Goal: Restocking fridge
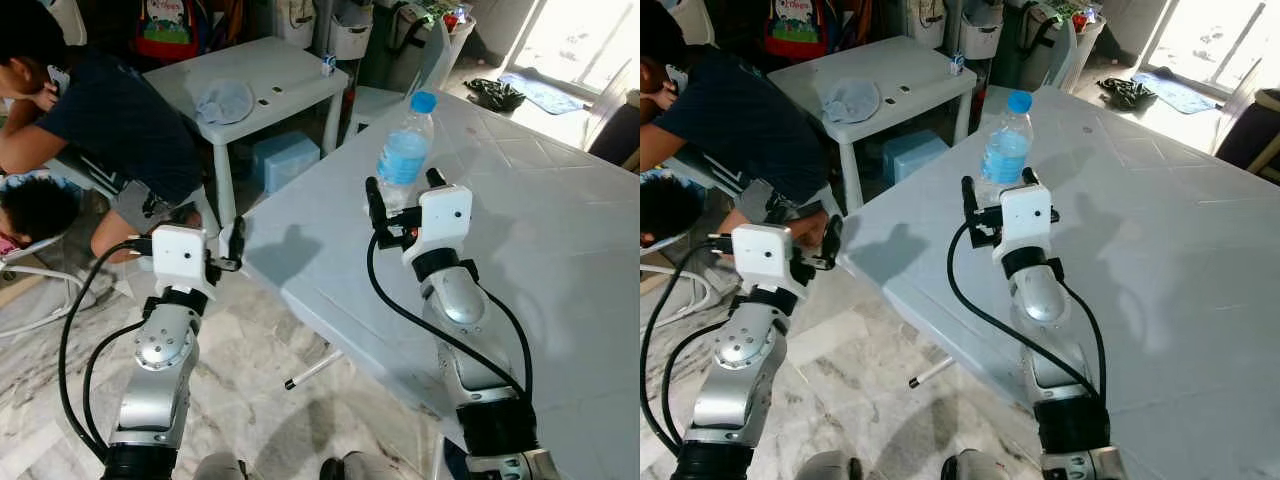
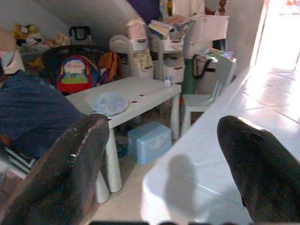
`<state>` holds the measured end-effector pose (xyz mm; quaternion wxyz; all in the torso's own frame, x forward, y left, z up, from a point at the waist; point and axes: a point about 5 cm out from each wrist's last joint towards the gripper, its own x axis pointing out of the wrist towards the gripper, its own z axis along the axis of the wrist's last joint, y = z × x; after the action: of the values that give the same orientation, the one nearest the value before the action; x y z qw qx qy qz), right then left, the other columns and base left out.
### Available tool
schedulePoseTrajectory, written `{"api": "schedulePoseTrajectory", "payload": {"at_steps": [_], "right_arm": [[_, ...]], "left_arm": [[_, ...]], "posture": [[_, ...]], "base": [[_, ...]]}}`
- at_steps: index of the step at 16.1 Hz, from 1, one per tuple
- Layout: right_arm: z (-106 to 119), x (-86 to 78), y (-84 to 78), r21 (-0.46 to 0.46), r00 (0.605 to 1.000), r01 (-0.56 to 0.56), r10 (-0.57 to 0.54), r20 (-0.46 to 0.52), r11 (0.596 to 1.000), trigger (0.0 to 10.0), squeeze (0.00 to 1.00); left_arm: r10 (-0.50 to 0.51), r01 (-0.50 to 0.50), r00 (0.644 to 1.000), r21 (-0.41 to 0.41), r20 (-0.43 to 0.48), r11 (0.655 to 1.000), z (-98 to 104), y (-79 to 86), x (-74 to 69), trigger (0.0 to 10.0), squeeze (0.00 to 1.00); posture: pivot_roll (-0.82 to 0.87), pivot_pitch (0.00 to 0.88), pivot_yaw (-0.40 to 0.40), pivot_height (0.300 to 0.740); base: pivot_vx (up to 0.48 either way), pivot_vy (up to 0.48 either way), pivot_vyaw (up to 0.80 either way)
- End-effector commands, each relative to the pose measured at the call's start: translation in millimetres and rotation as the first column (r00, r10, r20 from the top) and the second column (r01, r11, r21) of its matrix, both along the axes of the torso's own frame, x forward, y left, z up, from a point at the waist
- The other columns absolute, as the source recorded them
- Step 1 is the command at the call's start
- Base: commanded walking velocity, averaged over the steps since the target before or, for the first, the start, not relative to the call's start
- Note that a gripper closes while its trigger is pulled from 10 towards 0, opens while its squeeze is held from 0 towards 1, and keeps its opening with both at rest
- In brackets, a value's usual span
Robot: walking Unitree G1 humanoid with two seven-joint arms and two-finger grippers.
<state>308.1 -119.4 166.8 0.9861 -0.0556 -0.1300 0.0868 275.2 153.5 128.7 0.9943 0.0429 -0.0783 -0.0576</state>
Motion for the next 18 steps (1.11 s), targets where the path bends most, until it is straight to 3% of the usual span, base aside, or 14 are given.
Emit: {"api": "schedulePoseTrajectory", "payload": {"at_steps": [1, 7, 12, 18], "right_arm": [[15, 8.1, -7.0, 0.002, 0.999, 0.014, -0.014, 0.051, 1.000, 10.0, 0.00], [58, 46.2, -9.2, -0.007, 0.990, -0.001, 0.002, 0.144, 1.000, 10.0, 0.00], [67, 56.4, -10.9, 0.039, 0.989, 0.035, -0.041, 0.142, 0.999, 10.0, 0.00], [82, 81.7, -10.7, 0.055, 0.995, 0.041, -0.045, 0.084, 0.998, 10.0, 0.00]], "left_arm": [[-0.016, 0.016, 1.000, 0.004, 0.008, 1.000, 3, -1.6, 0.0, 10.0, 0.00], [-0.021, 0.021, 1.000, 0.027, 0.005, 0.999, 3, 1.6, -1.6, 10.0, 0.00], [-0.019, 0.019, 1.000, 0.033, -0.001, 0.999, 4, 4.2, -2.8, 10.0, 0.00], [-0.043, 0.044, 0.999, 0.044, -0.026, 0.998, 0, 3.4, -4.2, 10.0, 0.00]], "posture": [[0.05, 0.084, -0.083, 0.740], [0.08, 0.101, -0.079, 0.740], [0.08, 0.112, -0.074, 0.740], [0.09, 0.124, -0.069, 0.740]], "base": [[0.000, 0.000, 0.00], [0.000, 0.000, 0.00], [0.000, 0.000, 0.00], [0.000, 0.000, 0.00]]}}
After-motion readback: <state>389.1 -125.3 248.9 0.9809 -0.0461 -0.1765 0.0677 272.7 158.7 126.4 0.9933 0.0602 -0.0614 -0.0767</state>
